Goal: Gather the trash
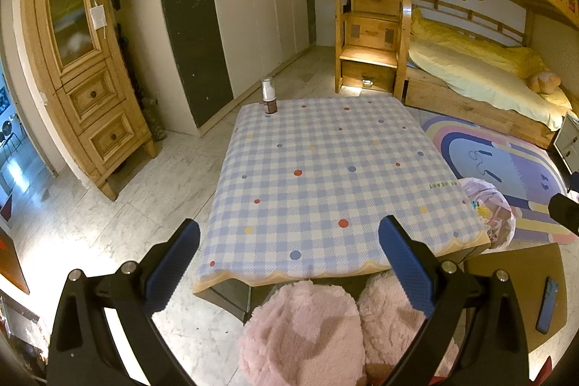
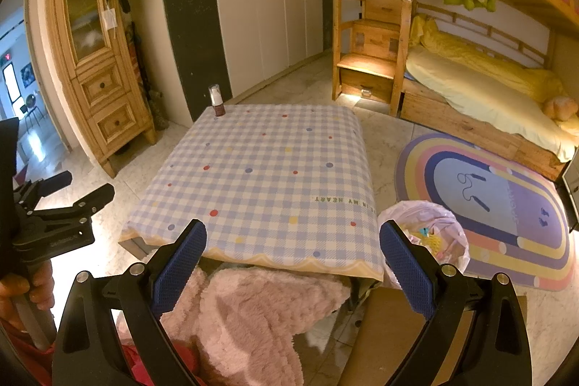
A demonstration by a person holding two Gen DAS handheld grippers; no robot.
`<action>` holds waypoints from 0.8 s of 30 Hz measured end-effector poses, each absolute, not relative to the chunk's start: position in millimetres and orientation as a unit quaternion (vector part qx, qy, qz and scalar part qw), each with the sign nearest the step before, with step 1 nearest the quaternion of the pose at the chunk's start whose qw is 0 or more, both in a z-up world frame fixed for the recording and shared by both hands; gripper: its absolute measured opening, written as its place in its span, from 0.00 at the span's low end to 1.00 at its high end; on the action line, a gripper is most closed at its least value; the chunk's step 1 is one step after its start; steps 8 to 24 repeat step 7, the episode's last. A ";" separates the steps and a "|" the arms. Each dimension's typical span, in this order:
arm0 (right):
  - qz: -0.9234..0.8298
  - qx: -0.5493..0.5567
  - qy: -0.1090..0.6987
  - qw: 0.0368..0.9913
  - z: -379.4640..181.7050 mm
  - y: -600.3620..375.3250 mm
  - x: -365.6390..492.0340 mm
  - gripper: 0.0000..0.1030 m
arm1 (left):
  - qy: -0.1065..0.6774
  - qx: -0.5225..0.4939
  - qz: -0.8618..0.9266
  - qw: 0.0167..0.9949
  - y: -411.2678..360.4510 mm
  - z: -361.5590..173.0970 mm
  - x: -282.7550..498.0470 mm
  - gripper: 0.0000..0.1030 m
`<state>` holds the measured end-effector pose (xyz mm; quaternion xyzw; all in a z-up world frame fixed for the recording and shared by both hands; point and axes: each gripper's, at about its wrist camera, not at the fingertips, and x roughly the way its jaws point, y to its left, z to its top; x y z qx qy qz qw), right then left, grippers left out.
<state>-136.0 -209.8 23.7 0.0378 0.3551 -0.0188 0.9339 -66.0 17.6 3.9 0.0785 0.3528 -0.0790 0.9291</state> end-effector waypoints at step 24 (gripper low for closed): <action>-0.085 0.050 0.371 0.924 -29.1 -253.7 -121.9 0.92 | 0.397 0.086 -0.099 0.909 4.4 -33.3 -52.4 0.93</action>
